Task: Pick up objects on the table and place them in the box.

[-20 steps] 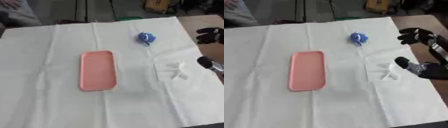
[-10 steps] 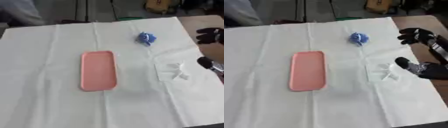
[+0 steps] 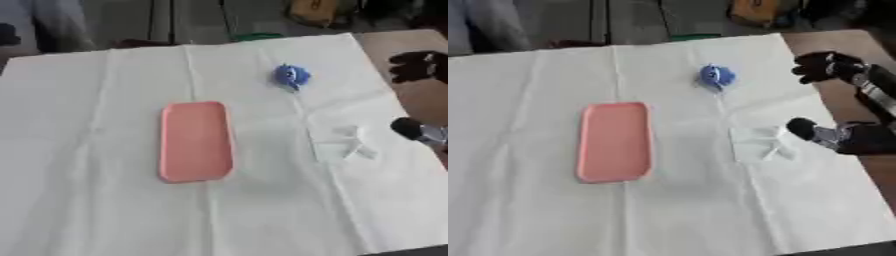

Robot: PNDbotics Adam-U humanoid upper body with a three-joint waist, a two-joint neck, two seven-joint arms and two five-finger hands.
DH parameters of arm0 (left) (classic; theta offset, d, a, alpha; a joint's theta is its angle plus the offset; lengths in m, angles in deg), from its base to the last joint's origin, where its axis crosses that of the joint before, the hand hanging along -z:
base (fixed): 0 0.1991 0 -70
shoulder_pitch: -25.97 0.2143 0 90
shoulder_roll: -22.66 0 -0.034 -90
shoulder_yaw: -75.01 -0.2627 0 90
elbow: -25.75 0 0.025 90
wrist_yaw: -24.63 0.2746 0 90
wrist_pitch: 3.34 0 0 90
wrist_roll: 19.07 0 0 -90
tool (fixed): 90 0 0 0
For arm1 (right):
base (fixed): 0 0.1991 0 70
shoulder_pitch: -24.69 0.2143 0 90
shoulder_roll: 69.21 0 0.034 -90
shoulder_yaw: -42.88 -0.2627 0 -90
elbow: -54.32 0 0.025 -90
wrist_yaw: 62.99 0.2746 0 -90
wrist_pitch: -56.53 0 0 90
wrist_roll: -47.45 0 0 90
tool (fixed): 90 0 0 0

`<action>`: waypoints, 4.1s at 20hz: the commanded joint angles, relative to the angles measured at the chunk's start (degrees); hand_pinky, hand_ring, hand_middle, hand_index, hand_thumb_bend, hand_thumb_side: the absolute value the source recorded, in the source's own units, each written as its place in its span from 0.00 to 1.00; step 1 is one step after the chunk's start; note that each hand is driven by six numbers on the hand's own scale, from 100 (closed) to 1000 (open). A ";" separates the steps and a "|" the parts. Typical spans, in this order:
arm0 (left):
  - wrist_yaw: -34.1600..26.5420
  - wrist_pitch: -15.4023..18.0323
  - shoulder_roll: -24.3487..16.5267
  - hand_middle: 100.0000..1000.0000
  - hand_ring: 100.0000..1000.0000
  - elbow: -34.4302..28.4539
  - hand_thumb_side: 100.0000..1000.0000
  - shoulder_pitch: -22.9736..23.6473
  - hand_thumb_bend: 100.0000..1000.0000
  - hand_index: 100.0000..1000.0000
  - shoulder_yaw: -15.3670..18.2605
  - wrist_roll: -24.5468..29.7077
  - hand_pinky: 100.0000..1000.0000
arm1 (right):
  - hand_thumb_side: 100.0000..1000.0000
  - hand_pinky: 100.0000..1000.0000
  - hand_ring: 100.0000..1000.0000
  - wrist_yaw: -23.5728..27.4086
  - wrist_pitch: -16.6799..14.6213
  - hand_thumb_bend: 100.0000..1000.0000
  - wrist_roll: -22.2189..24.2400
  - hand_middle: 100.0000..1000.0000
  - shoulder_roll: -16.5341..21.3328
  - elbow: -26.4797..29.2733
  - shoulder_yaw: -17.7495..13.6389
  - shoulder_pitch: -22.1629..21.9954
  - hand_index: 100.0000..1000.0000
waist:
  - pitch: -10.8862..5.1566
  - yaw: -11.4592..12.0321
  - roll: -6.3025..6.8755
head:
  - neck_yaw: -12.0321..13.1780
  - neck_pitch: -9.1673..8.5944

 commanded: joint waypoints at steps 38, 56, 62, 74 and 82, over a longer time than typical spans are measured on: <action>-0.73 0.05 -0.95 0.64 0.61 -0.51 0.78 -0.78 0.19 0.76 -0.94 1.66 0.63 | 0.55 0.94 0.89 -19.04 -11.53 0.60 1.48 0.89 7.52 -32.93 9.35 13.95 0.83 | -0.72 1.68 0.02 | -1.68 0.24; -0.89 0.06 -0.73 0.64 0.61 -0.56 0.78 -0.86 0.19 0.76 -1.09 1.90 0.63 | 0.55 0.95 0.89 -23.79 -13.59 0.59 0.79 0.88 4.39 -40.19 10.82 18.53 0.83 | -0.68 2.37 0.24 | -1.92 0.24; -0.95 0.06 -0.69 0.64 0.61 -0.59 0.78 -0.90 0.19 0.76 -1.11 1.93 0.63 | 0.55 0.95 0.90 -24.83 -13.87 0.59 0.16 0.88 4.36 -41.29 10.75 19.00 0.82 | -0.62 2.46 0.28 | -1.93 0.24; -0.99 0.05 -0.55 0.64 0.61 -0.69 0.78 -0.96 0.18 0.76 -1.16 2.01 0.63 | 0.54 0.95 0.90 -26.40 -14.09 0.59 -0.33 0.88 3.88 -43.31 10.66 19.07 0.82 | -0.43 2.57 0.54 | -1.92 0.24; -1.01 0.07 -0.58 0.64 0.61 -0.74 0.78 -1.00 0.18 0.76 -1.12 1.99 0.63 | 0.54 0.95 0.90 -26.07 -14.22 0.59 -0.58 0.88 4.44 -42.42 10.69 18.17 0.82 | -0.38 2.61 0.56 | -1.88 0.24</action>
